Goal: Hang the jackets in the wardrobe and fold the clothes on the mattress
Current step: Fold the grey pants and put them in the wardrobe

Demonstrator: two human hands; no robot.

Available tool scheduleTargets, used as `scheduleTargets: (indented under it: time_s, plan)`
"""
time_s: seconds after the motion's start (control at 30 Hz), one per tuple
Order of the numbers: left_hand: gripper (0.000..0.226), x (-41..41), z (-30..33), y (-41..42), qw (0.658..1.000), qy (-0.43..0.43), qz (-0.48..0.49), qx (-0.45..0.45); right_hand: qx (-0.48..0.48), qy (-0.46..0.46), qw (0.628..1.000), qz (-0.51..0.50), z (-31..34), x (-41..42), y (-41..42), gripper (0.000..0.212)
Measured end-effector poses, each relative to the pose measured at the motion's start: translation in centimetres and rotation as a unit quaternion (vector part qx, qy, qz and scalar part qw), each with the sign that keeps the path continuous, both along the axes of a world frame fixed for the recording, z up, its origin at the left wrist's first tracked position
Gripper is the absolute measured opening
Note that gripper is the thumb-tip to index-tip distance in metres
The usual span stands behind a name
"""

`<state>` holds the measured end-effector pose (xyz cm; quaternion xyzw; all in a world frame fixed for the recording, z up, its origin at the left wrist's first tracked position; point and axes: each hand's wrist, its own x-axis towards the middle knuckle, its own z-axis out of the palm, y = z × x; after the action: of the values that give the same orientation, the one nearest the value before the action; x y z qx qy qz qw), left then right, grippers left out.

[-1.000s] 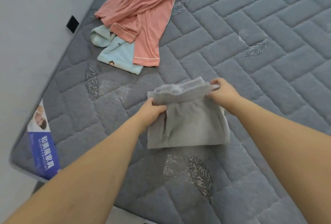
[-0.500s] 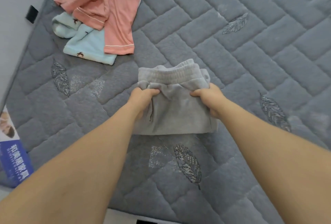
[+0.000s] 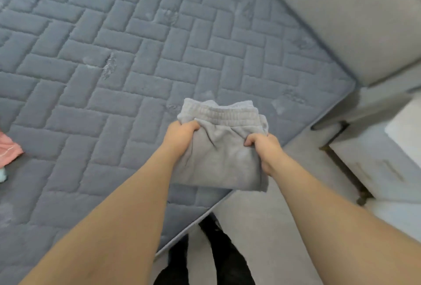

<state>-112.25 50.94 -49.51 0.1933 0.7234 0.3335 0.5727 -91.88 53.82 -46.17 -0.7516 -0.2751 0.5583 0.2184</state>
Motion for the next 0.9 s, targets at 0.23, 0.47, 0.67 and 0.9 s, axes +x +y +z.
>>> scheduleTargets:
  time_s: [0.23, 0.47, 0.67, 0.9]
  plan:
    - [0.029, 22.6, 12.4, 2.6, 0.963, 0.011, -0.261, 0.063, 0.049, 0.0, 0.966, -0.253, 11.5, 21.4, -8.4, 0.043]
    - [0.027, 47.0, 25.0, -1.4, 0.884, -0.056, -0.443, 0.138, 0.16, -0.024, 0.878, -0.451, 22.7, 40.0, -20.8, 0.036]
    - [0.03, 64.1, 34.8, -7.6, 0.801, -0.127, -0.558, 0.173, 0.241, -0.051, 0.787, -0.566, 31.9, 53.3, -32.4, 0.058]
    - [0.023, 78.2, 44.3, -13.5, 0.694, -0.17, -0.652, 0.254, 0.333, -0.127, 0.684, -0.636, 39.8, 61.0, -38.7, 0.013]
